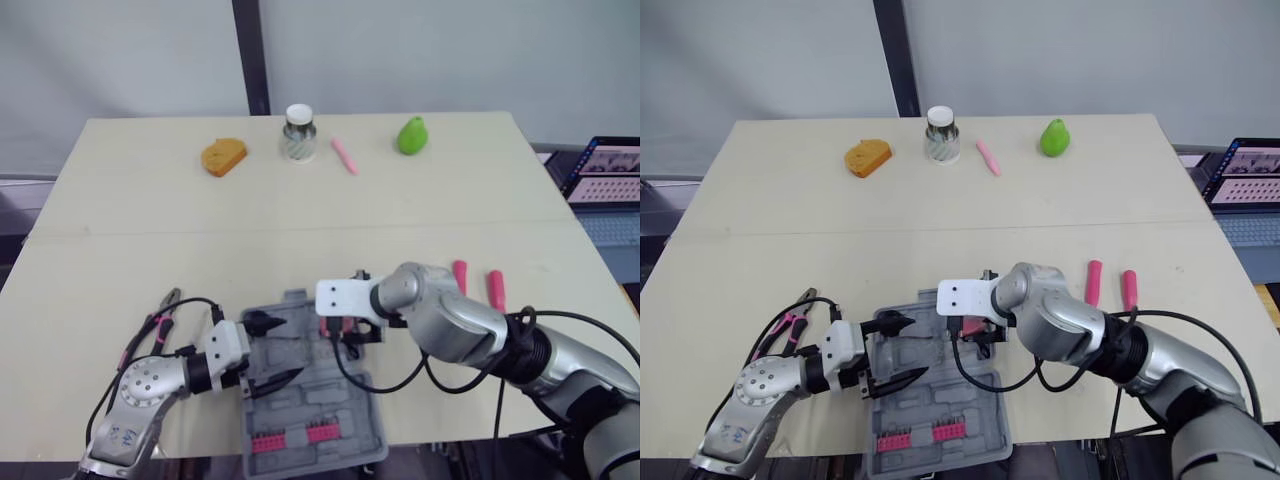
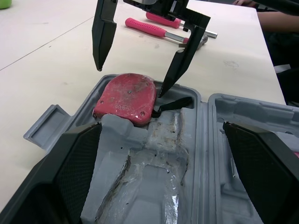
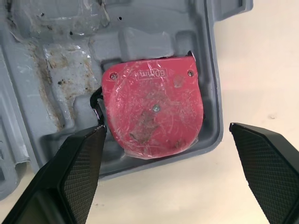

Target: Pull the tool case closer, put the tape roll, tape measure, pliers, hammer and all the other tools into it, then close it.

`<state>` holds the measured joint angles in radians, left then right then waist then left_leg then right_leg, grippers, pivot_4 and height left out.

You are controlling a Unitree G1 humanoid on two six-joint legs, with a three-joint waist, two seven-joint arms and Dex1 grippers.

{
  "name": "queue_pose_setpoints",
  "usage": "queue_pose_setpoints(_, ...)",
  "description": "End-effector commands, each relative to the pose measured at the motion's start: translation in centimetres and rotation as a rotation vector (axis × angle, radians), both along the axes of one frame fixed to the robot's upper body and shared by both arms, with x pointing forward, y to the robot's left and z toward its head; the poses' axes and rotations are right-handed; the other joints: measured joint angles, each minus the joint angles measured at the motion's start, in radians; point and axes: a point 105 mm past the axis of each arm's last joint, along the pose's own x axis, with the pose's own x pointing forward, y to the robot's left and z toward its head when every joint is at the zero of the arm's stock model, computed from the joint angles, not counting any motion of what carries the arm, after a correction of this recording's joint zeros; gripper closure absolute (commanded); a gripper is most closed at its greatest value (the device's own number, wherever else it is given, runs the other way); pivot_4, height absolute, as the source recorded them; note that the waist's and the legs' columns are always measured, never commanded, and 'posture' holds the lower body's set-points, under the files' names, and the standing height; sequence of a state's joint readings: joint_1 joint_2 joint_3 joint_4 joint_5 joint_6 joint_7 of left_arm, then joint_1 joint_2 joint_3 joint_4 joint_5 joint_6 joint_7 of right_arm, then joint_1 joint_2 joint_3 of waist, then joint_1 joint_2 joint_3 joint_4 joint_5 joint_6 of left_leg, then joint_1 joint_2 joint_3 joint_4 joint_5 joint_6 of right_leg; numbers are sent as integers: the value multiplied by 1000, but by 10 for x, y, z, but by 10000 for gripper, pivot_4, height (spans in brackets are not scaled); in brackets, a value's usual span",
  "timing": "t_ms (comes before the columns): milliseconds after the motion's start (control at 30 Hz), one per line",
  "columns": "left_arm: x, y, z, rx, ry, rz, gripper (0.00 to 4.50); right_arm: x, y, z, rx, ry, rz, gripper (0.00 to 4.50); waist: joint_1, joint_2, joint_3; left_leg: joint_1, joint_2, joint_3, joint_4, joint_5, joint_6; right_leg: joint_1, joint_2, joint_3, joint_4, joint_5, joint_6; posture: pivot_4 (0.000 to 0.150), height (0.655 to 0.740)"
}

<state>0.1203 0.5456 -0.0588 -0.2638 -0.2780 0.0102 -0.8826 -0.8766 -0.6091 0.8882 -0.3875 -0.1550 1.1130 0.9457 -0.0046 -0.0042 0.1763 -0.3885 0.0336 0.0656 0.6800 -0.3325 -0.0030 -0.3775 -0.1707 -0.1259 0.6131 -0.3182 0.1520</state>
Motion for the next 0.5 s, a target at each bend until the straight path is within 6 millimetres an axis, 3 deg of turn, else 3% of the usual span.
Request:
queue_pose_setpoints(33, -3, -7, 10, -28, -37, -23, 0, 3, 15, 27, 185, -94, 25, 379, 1, 0, 0, 0, 0, 0, 0, 0, 0, 0, 0, 0, 0, 0, 0, 1500, 7400)
queue_pose_setpoints(200, -2, -6, 10, -27, -38, -16, 0, -4, 12, 49, 401, -133, 91, 379, 4, 0, 0, 0, 0, 0, 0, 0, 0, 0, 0, 0, -1, 0, 0, 1500, 7400)
queue_pose_setpoints(367, -1, -6, 10, -25, -38, -15, 0, -17, 3, 48, 644, -82, 128, 379, 4, -1, 0, 0, 0, 0, 0, 0, 0, 1, 0, -1, -1, 0, 0, 1500, 7400)
queue_pose_setpoints(500, 0, -5, 11, -25, -39, -15, 0, -20, -9, 32, 732, 15, 93, 379, 2, -1, 0, 1, 0, 1, -1, 0, 0, 1, 0, 0, -1, 0, 0, 1500, 7400)
